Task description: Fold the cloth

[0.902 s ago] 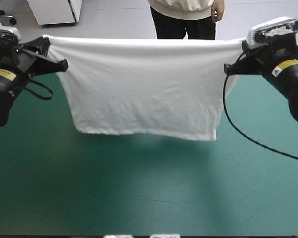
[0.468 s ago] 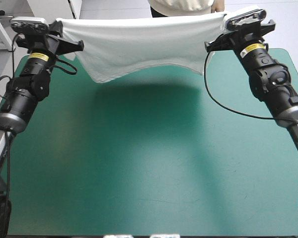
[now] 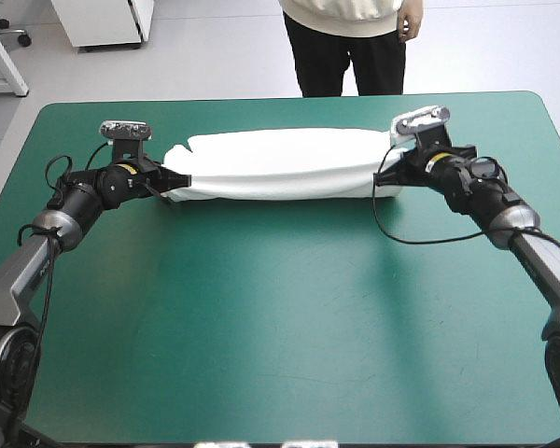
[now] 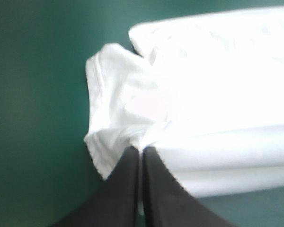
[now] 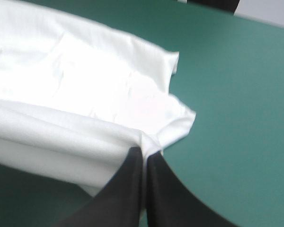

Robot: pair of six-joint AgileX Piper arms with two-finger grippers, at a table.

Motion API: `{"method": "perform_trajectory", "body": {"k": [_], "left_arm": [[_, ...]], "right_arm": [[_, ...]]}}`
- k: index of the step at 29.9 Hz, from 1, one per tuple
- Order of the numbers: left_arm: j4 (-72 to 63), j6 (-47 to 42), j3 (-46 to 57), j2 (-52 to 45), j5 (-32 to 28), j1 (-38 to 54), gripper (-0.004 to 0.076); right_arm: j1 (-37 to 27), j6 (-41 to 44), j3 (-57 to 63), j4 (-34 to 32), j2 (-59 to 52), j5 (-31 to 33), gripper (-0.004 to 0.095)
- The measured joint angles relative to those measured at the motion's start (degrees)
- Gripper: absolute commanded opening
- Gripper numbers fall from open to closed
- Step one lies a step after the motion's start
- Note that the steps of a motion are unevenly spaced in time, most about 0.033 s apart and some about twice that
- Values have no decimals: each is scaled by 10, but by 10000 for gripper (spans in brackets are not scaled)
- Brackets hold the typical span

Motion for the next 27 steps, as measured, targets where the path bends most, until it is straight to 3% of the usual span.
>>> {"method": "perform_trajectory", "body": {"k": [9,16,27], "left_arm": [[0,37,109,-84,80,0,-9],[-4,57,190,-159,134,0,-9],[-77,108,268,-188,204,0,-9]], "right_arm": [[0,-17,192,48,-135,11,-17],[0,-19,296,67,-242,88,-17],[0,-20,352,102,-271,141,19]]}}
